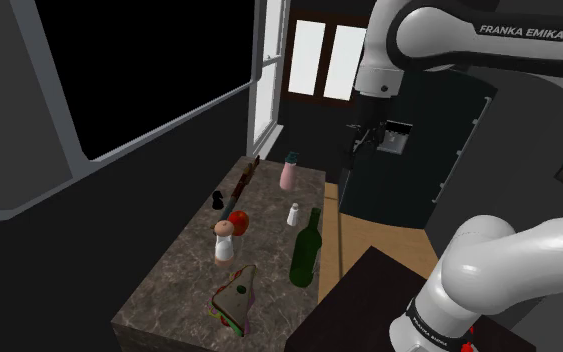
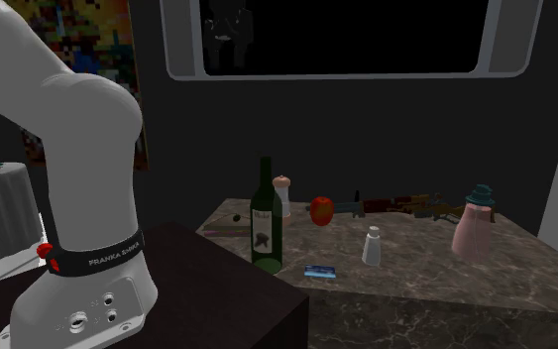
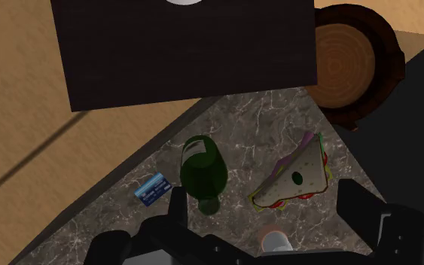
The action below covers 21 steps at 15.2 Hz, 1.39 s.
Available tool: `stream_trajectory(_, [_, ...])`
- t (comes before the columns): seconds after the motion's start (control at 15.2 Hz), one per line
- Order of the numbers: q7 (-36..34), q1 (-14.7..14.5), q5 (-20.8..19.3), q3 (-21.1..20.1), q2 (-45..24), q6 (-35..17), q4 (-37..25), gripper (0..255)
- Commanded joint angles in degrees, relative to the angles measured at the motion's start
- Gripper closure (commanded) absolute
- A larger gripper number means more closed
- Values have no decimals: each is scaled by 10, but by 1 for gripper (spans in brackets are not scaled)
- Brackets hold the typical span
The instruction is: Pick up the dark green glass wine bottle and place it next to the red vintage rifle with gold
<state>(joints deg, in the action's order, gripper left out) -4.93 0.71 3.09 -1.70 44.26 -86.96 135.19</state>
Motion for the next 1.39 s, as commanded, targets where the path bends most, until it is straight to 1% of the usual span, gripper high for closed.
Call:
stream_trajectory(0.0, [0, 0, 0, 0, 0, 0, 0, 0])
stream_trajectory(0.33, [23, 2, -5, 10, -22, -115, 78, 0])
stream_trajectory(0.59, [41, 3, -7, 18, -60, -213, 126, 0])
stream_trajectory(0.86, [60, 3, -7, 28, -117, -315, 159, 0])
stream_trajectory(1.12, [81, 2, -3, 37, -192, -419, 176, 0])
stream_trajectory(1.32, [84, 1, -1, 38, -209, -446, 184, 0])
